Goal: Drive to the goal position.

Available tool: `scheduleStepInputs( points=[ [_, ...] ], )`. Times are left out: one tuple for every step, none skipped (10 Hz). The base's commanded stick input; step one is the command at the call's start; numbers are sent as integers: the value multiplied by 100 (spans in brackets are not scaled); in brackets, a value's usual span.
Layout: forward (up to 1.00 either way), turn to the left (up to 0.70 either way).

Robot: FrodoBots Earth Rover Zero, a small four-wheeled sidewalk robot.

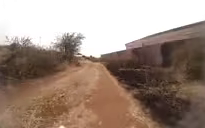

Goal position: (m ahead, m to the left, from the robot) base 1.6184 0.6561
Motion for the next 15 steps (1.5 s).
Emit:
scheduleStepInputs(
  points=[
    [50,0],
    [50,0],
    [50,0],
    [50,0],
    [50,0],
    [50,0],
    [50,0],
    [50,0],
    [50,0],
    [50,0],
    [50,0],
    [50,0],
    [50,0],
    [50,0],
    [50,0]
  ],
)
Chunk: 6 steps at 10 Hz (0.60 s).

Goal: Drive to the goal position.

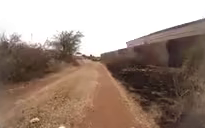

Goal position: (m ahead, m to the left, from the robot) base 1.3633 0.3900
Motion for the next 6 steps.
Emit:
scheduleStepInputs(
  points=[
    [50,0],
    [50,0],
    [50,0],
    [50,0],
    [50,0],
    [50,0]
  ],
)
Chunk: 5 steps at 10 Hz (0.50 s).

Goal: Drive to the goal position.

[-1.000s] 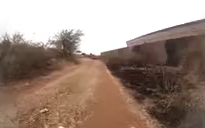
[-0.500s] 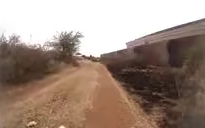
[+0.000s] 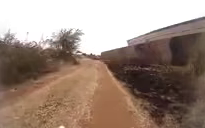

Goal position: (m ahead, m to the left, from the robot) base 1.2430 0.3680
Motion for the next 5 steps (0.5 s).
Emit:
scheduleStepInputs(
  points=[
    [50,0],
    [50,0],
    [50,0],
    [50,0],
    [50,0]
  ],
)
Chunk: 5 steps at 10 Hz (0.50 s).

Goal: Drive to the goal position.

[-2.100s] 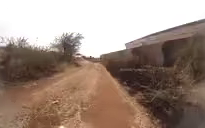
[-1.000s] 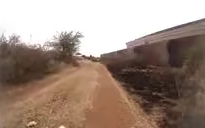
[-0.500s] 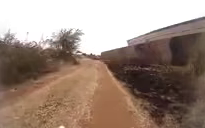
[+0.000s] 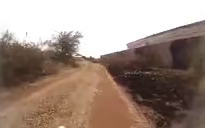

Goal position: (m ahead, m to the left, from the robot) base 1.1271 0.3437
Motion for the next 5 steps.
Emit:
scheduleStepInputs(
  points=[
    [50,0],
    [50,0],
    [50,0],
    [50,0],
    [50,0]
  ],
)
